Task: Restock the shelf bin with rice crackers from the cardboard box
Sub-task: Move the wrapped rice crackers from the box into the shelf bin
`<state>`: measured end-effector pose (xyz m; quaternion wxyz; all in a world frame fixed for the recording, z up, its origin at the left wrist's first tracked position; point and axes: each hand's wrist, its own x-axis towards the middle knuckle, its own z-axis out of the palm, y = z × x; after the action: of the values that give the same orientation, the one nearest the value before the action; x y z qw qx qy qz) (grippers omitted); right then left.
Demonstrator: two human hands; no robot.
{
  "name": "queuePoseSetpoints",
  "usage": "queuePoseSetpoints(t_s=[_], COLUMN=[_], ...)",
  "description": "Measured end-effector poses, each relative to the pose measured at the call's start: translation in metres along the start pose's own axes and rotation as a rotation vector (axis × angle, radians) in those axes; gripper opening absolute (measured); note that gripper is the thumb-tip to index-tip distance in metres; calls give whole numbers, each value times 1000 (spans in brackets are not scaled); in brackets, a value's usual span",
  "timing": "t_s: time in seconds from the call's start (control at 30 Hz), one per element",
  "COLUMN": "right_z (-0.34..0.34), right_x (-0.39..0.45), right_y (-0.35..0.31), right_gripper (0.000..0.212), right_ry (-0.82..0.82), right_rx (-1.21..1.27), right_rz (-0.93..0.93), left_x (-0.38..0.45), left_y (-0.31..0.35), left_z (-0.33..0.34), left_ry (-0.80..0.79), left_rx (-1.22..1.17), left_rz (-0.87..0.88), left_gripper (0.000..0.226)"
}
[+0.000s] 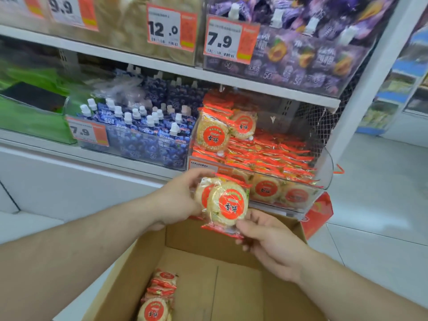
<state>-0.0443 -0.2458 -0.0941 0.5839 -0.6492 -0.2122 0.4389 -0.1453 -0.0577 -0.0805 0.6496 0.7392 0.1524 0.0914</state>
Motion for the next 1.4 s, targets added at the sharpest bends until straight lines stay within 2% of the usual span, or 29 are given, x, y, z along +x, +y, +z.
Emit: queuePoseSetpoints(t_s=[0.1,0.3,0.5,0.63,0.73,0.8,0.93,1.0,1.17,1.33,1.4], right_z=[5,13,4,-2,-2,-10,-36,-49,-63,-64,-60], right_x=[2,7,8,7,9,16,45,69,129,169,178], right_y=[-7,-18,-35,-45,-53,-67,-119,-137,-146,-136,-132], right_gripper=[7,25,40,39,30,25,15,14,21,33,26], right_ry=[86,180,277,200,171,249,476,538,578,670,715], right_rx=[-75,-83,-128,-91,-129,-140,-207,-279,-425,-535,-585], right_rz=[-44,-112,-145,-223,-261,-305,-458,-464,-407,-322,-316], left_x=[-9,-9,1,3,10,18,35,43,57,61,61], left_y=[8,7,14,22,26,30,31,27,14,7,5], left_z=[7,9,9,12,12,9,-6,-12,-15,-16,-15], left_ry=[-5,47,31,-8,-28,46,389,472,412,404,412], left_rx=[-90,-194,-141,-92,-74,32,477,517,375,289,303], left_rz=[12,29,71,128,147,210,341,322,151,122,131], left_gripper=[76,62,75,81,82,76,72,77,89,92,89])
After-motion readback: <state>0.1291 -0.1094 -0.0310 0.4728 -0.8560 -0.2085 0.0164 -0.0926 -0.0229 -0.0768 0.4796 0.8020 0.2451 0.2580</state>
